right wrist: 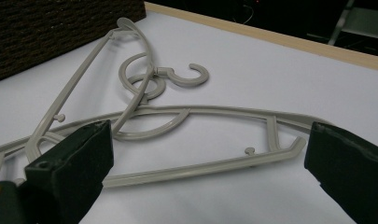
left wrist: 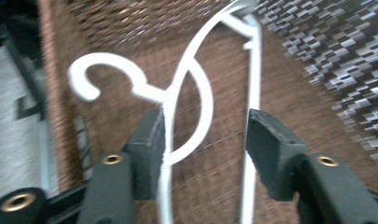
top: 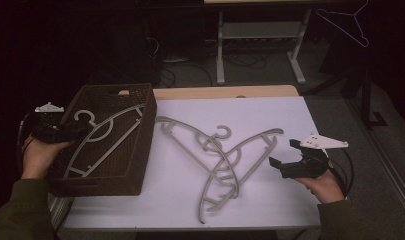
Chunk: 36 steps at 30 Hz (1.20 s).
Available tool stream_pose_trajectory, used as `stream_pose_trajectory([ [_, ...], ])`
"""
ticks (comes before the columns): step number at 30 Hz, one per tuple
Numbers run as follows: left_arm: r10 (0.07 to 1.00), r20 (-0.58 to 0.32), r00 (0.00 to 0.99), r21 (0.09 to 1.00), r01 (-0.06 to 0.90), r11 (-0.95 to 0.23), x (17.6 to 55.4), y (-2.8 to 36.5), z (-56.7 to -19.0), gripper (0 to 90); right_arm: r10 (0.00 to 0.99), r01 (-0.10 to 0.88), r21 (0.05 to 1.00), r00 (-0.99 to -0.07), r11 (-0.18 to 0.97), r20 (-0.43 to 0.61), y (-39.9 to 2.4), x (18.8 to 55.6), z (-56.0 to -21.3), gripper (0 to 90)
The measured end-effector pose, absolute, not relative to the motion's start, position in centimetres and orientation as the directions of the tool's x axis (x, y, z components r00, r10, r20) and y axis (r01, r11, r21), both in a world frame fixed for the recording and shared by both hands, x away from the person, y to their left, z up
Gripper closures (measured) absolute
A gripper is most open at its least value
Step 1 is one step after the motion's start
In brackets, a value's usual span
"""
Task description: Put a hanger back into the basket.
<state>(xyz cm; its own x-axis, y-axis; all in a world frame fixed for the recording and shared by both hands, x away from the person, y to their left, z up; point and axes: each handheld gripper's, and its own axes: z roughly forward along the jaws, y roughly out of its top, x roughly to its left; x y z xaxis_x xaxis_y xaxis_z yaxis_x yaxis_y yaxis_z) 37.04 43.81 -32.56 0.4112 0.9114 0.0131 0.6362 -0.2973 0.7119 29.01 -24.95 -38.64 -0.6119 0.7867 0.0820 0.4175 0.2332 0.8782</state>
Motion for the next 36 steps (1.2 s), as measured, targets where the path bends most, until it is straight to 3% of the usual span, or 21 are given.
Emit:
stream_pose_trajectory([
  [21,0.761,-0.099,0.641,0.837,0.467,-0.285,36.1,34.0,-29.8,22.8,0.778,0.422,0.873,-0.623,0.244,0.084,-23.9,29.1,-38.1,1.0],
  [36,0.639,-0.141,0.756,0.874,0.398,-0.279,34.9,27.1,-30.2,16.6,0.771,0.419,0.864,-0.634,0.279,0.059,-22.3,29.6,-37.7,1.1],
])
